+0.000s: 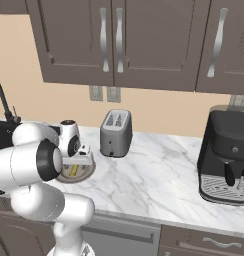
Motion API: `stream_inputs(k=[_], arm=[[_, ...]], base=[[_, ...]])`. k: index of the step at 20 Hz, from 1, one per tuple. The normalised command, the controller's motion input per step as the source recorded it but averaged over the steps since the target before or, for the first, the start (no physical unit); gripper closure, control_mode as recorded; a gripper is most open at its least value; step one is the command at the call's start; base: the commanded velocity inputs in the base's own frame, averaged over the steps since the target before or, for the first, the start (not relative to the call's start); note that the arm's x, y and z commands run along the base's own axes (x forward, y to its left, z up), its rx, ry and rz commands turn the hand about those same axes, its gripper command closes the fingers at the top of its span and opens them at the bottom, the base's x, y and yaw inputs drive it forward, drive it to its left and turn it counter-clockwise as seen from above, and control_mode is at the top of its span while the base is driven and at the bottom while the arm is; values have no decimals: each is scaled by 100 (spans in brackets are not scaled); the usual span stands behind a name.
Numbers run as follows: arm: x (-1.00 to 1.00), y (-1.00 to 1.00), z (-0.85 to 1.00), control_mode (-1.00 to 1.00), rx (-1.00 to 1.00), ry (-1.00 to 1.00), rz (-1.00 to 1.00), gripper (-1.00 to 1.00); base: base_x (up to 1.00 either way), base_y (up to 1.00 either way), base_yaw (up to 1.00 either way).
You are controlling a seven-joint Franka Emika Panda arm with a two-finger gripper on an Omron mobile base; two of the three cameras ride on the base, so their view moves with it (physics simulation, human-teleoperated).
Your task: Pick up the butter stick and place it in the pan. Then turn on the burner for the pan.
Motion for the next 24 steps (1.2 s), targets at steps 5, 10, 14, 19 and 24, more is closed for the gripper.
stream_inputs(k=[5, 10, 14, 19, 24], arm=[[0, 0, -31, -100, 0, 0, 0, -100], [0, 0, -43, -100, 0, 0, 0, 100], [0, 0, -47, -100, 0, 0, 0, 100], [0, 0, -44, -100, 0, 0, 0, 100], [0, 0, -10, -100, 0, 1, 0, 100]], base=[[0, 0, 0], [0, 0, 0], [0, 0, 0], [0, 0, 0], [0, 0, 0]])
